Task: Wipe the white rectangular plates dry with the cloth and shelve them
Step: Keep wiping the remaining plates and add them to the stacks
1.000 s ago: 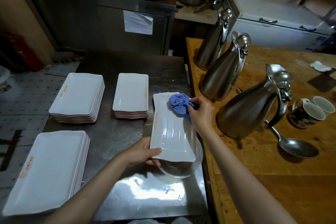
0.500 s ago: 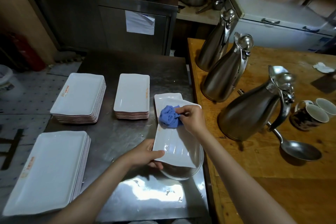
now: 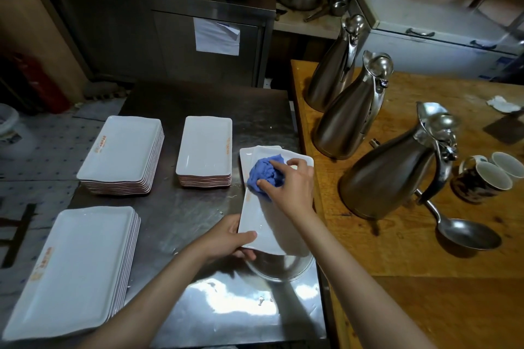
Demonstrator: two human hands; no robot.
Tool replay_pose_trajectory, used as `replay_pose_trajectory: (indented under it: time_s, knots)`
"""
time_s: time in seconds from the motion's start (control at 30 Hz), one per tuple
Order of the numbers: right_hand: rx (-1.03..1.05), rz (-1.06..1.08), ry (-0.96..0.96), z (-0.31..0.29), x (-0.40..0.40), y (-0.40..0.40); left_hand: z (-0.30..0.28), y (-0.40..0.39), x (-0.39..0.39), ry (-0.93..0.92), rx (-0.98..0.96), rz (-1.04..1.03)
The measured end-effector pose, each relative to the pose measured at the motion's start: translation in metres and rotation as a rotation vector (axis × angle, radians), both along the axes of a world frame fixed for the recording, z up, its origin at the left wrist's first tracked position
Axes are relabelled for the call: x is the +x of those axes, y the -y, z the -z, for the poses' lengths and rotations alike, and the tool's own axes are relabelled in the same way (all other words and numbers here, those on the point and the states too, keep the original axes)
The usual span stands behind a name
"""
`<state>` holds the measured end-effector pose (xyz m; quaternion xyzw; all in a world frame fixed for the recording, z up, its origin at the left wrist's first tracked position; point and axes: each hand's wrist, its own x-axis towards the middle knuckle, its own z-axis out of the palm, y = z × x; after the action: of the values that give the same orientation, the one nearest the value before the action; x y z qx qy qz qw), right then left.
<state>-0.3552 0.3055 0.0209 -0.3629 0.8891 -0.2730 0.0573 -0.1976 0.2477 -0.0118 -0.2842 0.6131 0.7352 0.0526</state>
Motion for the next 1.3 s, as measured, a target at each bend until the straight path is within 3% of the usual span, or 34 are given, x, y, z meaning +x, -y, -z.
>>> replay_pose_trajectory:
  time_s: [0.2, 0.47, 0.67, 0.9, 1.2, 1.3]
  knots:
    - [-0.067, -0.137, 0.308, -0.005, -0.007, 0.005, -0.002, 0.001, 0.002, -0.002, -0.015, 0.017]
    - [-0.029, -0.411, 0.302, -0.008, -0.004, -0.009, -0.001, 0.005, 0.005, -0.018, -0.02, 0.01]
    - [-0.035, -0.341, 0.413, 0.003, 0.008, -0.027, 0.0, 0.011, 0.005, -0.055, 0.029, -0.03]
    - [0.03, -0.472, 0.298, 0.008, 0.016, -0.041, 0.004, 0.01, 0.004, -0.083, 0.048, -0.098]
    - [0.012, -0.453, 0.169, 0.01, 0.015, -0.046, 0.01, 0.009, 0.004, -0.052, 0.087, -0.139]
    - [-0.087, -0.388, 0.257, 0.006, 0.019, -0.048, 0.01, 0.01, 0.004, -0.056, 0.101, -0.159]
